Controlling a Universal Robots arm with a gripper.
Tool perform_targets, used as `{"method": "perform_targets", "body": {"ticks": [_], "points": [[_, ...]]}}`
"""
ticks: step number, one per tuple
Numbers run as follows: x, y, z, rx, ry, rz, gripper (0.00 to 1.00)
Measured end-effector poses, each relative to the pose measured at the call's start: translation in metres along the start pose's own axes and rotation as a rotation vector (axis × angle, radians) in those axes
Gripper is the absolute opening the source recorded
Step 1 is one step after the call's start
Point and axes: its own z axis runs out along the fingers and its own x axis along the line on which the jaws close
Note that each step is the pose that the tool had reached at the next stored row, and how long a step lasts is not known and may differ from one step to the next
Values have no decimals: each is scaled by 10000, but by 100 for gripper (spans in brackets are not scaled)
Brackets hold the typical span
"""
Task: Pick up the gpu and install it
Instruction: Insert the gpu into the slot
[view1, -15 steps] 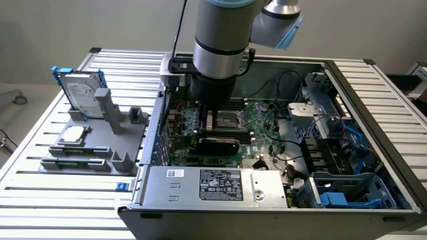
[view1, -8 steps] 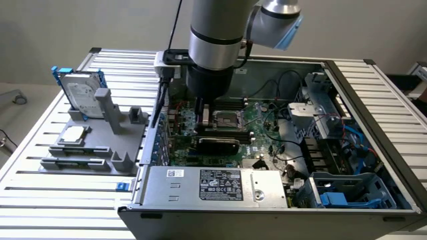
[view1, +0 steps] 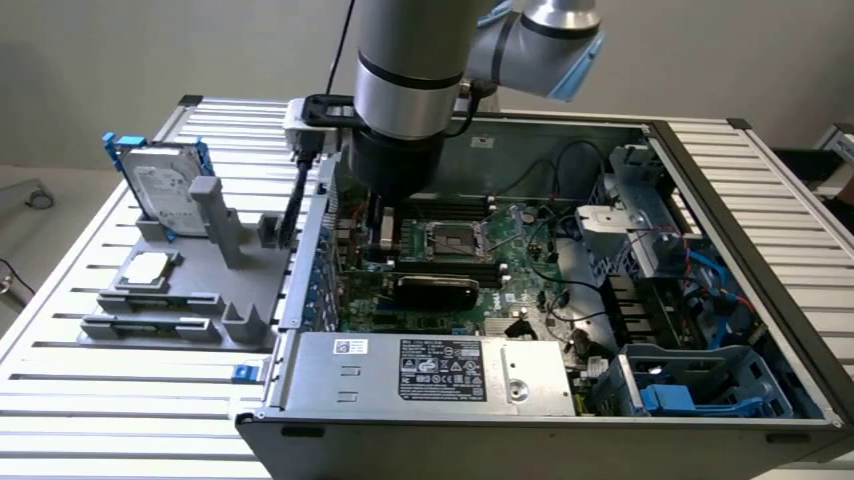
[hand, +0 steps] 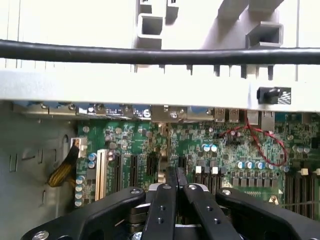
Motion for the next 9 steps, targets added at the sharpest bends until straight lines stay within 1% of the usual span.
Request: {"method": "perform_targets", "body": {"ticks": [5,6,7,8,9], "points": [[-2,88,10,-317,-10,10,13],[-2,103,9,-358,-9,11,13],[-3,113,6,-378,-9,12,13],[-4,118,2,-381,-3,13,13],[-3,119,-5,-383,17,15,13]]}}
